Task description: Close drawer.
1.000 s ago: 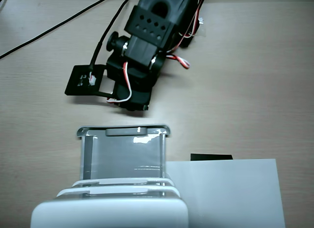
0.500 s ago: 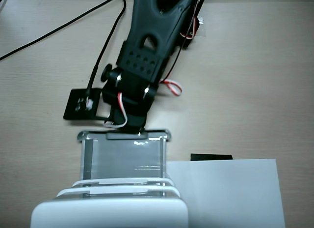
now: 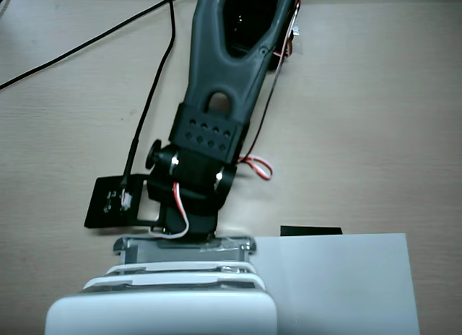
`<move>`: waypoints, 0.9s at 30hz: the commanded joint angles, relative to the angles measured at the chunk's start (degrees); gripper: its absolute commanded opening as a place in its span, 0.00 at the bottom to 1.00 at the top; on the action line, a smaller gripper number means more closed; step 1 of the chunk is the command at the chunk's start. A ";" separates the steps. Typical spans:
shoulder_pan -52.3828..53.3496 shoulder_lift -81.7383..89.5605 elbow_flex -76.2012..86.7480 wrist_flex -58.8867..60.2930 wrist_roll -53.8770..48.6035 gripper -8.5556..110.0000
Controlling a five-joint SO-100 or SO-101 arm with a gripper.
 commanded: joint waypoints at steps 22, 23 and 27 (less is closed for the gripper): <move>-0.18 -3.96 -19.07 11.69 5.98 0.07; 0.18 -2.11 -17.40 11.78 5.54 0.07; 2.11 3.43 -10.28 11.78 2.81 0.07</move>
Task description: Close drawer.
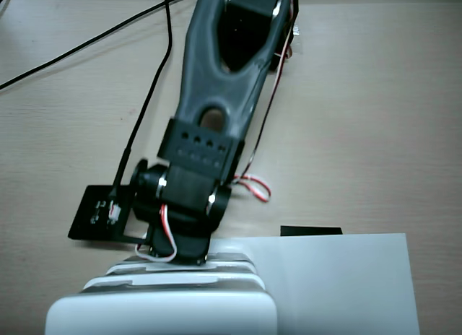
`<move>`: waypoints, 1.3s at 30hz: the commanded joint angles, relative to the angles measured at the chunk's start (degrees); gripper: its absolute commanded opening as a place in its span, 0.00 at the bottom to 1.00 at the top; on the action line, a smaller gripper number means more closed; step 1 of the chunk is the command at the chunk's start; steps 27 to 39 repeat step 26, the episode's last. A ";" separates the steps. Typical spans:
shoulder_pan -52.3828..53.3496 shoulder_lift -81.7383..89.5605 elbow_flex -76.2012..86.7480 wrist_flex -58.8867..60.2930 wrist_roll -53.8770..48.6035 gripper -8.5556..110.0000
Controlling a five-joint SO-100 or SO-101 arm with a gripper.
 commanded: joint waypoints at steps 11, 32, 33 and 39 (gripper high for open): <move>8.17 9.23 9.05 1.32 -10.11 0.07; 7.65 10.63 10.55 1.05 -10.20 0.07; 7.65 10.63 10.55 1.05 -10.20 0.07; 7.65 10.63 10.55 1.05 -10.20 0.07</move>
